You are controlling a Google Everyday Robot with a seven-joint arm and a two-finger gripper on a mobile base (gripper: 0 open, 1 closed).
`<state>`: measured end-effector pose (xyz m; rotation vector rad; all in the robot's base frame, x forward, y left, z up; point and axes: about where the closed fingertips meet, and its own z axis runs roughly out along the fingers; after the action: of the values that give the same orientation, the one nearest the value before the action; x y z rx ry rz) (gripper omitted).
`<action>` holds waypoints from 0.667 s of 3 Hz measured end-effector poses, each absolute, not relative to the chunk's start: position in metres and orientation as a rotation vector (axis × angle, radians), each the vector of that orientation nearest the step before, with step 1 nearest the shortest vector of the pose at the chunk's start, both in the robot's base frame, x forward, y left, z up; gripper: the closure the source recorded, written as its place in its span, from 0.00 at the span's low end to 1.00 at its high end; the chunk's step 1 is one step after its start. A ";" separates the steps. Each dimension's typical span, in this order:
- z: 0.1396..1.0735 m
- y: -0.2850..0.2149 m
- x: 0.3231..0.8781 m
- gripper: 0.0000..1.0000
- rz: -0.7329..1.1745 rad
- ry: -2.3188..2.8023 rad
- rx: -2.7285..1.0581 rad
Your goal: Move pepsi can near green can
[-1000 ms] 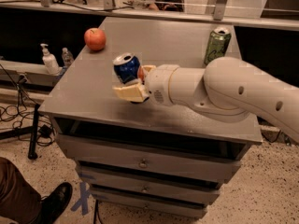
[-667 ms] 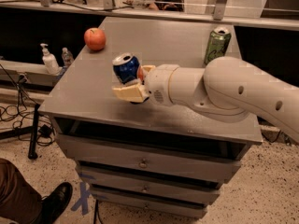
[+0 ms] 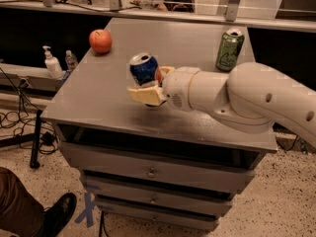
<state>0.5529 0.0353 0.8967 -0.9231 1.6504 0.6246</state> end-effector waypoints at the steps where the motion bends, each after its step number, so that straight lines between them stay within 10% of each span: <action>1: 0.918 0.001 0.560 1.00 0.560 1.618 -0.861; 2: 0.939 -0.027 0.563 1.00 0.518 1.579 -0.804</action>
Offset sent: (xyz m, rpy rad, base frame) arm 0.0126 -0.1090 0.0699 0.0851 -0.1747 -0.2081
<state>0.5626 -0.0267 0.9392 -0.8039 1.5790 0.5176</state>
